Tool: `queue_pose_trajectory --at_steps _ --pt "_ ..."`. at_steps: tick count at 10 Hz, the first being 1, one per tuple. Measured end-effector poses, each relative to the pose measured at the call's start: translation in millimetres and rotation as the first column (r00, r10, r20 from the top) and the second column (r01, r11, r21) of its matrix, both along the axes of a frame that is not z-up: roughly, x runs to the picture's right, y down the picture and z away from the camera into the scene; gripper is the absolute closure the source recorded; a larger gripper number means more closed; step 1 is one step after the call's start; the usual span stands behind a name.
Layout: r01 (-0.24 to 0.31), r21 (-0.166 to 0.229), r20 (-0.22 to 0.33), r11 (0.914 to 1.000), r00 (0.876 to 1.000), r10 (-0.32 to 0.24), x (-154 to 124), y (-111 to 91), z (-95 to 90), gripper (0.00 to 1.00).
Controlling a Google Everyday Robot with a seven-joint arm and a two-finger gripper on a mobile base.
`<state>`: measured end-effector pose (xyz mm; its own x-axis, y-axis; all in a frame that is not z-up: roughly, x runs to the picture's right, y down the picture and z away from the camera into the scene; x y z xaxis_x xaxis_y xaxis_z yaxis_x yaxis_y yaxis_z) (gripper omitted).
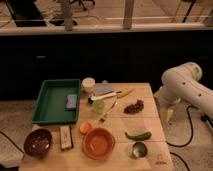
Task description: Place grapes in red bowl
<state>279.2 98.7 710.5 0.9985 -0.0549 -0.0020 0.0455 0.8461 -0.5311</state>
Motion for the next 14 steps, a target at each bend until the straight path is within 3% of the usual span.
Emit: queue_pose_trajectory --at_steps 3,9,14 --pt "0.024 0.006 0.014 0.9997 1.000 -0.024 -2.3 1.3 2.9 0.20" --pt "0.123 0.030 0.068 0.9919 0.990 -0.125 -12.8 -9.0 32.2 0.20" --pt "0.148 0.050 0.090 0.9877 0.984 -0.152 -17.2 -15.0 52.1 0.20"
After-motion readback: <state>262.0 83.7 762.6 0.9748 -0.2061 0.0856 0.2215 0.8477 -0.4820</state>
